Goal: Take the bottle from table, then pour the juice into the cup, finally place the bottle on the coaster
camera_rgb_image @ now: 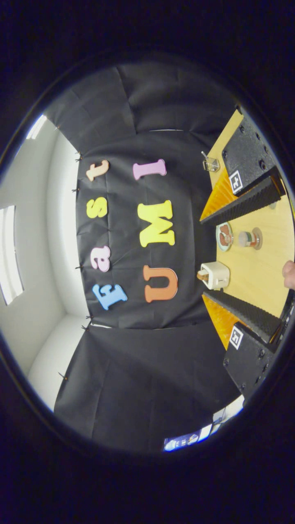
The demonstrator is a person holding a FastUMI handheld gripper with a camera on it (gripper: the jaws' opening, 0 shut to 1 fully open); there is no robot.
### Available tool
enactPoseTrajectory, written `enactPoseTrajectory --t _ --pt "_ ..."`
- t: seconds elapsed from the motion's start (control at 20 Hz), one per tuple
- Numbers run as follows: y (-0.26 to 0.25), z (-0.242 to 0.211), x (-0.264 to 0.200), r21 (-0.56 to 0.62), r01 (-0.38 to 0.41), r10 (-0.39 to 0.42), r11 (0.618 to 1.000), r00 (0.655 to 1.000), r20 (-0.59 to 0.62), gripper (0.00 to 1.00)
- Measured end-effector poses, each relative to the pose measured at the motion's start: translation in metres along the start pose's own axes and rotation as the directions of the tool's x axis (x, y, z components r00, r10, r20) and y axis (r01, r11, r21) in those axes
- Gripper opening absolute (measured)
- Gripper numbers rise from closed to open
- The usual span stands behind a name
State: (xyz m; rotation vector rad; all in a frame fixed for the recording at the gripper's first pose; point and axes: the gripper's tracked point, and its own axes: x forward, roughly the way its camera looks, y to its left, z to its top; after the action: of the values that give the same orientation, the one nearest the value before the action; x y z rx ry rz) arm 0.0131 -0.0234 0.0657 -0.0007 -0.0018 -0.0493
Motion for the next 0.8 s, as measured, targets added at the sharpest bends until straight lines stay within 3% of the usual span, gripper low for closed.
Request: enactPoseTrajectory --t 0.4,0.8 --pt "0.029 0.0 -0.039 -0.041 -0.057 0.059 0.998 0.997 0.043 1.0" --pt "0.047 -0.01 -0.04 -0.064 -0.091 0.093 0.994 0.995 0.026 1.0"
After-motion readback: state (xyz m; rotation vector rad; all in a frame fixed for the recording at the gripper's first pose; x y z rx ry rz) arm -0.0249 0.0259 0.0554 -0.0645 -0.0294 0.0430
